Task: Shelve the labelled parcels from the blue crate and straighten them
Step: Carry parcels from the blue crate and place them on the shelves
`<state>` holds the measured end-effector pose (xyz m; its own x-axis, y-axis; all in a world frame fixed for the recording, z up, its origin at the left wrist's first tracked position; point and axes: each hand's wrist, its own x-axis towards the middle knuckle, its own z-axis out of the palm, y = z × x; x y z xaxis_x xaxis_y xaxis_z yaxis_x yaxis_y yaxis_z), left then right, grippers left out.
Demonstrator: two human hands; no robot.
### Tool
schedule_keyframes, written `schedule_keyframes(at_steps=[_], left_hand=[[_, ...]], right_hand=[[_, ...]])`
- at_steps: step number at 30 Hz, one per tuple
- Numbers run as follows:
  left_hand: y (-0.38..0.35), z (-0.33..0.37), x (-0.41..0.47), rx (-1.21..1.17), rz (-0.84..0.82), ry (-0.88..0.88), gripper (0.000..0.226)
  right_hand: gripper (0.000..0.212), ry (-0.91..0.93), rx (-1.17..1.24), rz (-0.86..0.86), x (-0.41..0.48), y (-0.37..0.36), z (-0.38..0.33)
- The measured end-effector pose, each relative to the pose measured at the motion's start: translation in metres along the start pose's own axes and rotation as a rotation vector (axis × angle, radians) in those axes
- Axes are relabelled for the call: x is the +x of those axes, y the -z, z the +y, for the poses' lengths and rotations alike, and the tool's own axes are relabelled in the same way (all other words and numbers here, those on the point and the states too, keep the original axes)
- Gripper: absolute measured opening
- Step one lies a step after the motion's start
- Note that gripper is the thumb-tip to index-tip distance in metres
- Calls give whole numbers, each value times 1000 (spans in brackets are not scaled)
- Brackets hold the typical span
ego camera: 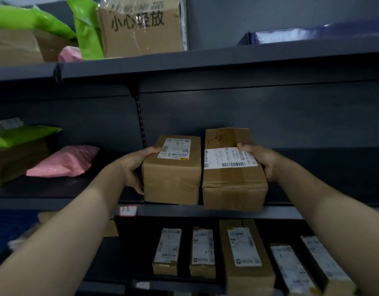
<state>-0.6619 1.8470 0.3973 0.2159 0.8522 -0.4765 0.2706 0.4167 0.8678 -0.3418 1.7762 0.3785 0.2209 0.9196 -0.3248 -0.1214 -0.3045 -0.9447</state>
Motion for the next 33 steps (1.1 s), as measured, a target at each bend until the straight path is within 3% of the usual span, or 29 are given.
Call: schedule_keyframes(at_steps=[6,9,13,17,23,28,33], left_hand=[[10,-1,13,53,-28,-7,76],[8,6,8,142,105,-82,68],[-21,27,-10,467,343,-544,63],[-94,39,-49,661,288,-962,43],[-218,35,-109,735,141,-1438,33],[-330,31,-164,925,115,-1651,34],[-471,13,-252,904,25,-1901,33]], right_hand=[[36,-19,-23,135,-12,-11,3],[33,45,-55,232,-20,-11,2],[34,272,-184,410,-28,-10,-3],[51,468,-584,557,-63,-11,-3],[52,376,-1335,857,-152,37,5],[40,239,-1466,1106,-242,122,23],[41,43,-1535,1344,-358,228,56]])
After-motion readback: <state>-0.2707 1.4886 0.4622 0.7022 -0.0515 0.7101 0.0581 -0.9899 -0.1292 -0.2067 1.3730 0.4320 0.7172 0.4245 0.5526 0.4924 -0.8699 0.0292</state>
